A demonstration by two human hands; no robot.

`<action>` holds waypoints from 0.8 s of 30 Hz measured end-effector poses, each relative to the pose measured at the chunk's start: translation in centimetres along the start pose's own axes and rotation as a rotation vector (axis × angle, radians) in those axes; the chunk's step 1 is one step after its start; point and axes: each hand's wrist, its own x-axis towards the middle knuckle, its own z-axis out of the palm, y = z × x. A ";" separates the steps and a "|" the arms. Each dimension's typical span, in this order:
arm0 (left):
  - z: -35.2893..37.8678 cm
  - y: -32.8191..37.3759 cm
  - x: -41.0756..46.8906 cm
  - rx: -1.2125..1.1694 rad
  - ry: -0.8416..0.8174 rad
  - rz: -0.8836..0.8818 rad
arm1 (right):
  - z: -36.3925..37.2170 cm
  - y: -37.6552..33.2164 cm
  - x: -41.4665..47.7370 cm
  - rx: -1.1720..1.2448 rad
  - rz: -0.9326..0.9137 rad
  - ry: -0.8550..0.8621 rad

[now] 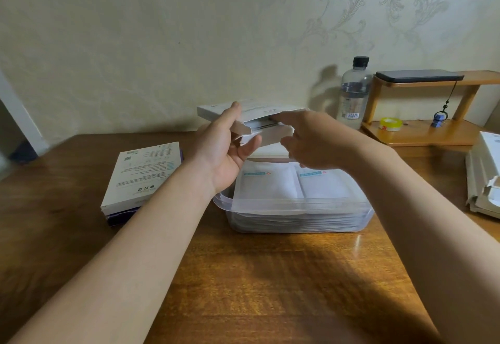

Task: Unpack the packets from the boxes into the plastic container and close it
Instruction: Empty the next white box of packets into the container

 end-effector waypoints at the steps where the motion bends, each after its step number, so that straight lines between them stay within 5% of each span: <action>1: 0.0 0.0 0.0 0.004 -0.001 0.004 | 0.0 0.0 0.1 -0.005 0.005 0.005; 14: -0.3 -0.2 0.9 -0.006 0.056 0.015 | 0.3 0.7 0.7 -0.094 -0.118 0.355; 20: -0.5 -0.3 1.1 -0.046 0.076 0.008 | -0.3 0.9 0.4 0.081 -0.190 0.402; 24: -0.7 -0.2 1.5 -0.084 0.085 -0.010 | -0.7 0.8 0.1 0.408 -0.216 0.432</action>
